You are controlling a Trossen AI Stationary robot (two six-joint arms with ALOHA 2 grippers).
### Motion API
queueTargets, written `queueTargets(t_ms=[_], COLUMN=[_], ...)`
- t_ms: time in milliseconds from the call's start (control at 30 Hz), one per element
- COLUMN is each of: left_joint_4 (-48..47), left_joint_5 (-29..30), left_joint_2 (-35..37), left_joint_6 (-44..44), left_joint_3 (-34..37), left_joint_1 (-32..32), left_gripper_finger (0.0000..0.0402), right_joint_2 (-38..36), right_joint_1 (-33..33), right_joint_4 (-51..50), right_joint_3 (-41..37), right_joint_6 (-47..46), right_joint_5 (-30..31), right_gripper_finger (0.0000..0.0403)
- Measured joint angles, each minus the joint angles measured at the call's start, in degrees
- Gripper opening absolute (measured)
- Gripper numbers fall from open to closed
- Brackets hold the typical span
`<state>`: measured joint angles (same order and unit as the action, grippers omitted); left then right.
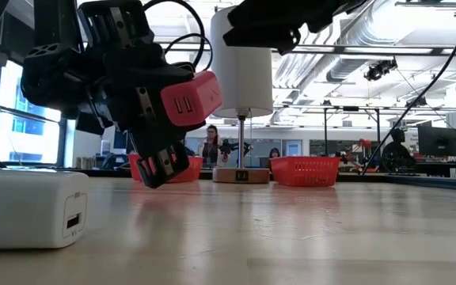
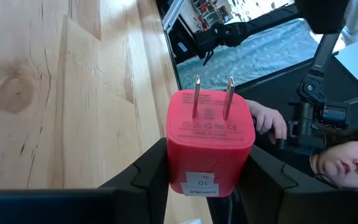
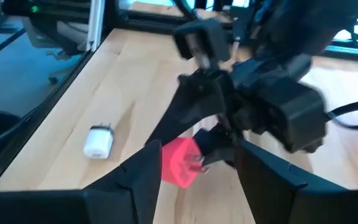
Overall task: Sort adapters and digital timers
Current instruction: Put the pink charger adapter into the right red bin
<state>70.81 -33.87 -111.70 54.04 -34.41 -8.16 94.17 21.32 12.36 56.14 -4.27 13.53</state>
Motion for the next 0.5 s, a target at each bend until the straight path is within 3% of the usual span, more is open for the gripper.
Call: queueTargets(t_ms=[133, 233, 367, 500], left_joint_4=[0.0, -0.1, -0.2, -0.3], left_joint_5=[0.0, -0.4, -3.9, -7.8], left_joint_2=[0.0, 0.0, 0.0, 0.0], left_joint_6=[0.0, 1.0, 3.7, 4.8], left_joint_3=[0.0, 0.0, 0.0, -1.3], left_joint_1=[0.0, 0.0, 0.4, 0.6], left_gripper_finger=[0.0137, 0.0137, 0.0137, 0.0137], right_joint_2=[0.0, 0.0, 0.0, 0.0], right_joint_1=[0.0, -0.4, -1.2, -2.0], right_joint_4=[-0.5, -0.5, -0.7, -3.0], right_joint_3=[0.0, 0.0, 0.0, 0.0], right_joint_6=[-2.1, -4.3, -6.7, -8.1], right_joint_5=[0.0, -5.3, -11.1, -11.4], right_gripper_finger=[0.0191, 0.0205, 0.0243, 0.0297])
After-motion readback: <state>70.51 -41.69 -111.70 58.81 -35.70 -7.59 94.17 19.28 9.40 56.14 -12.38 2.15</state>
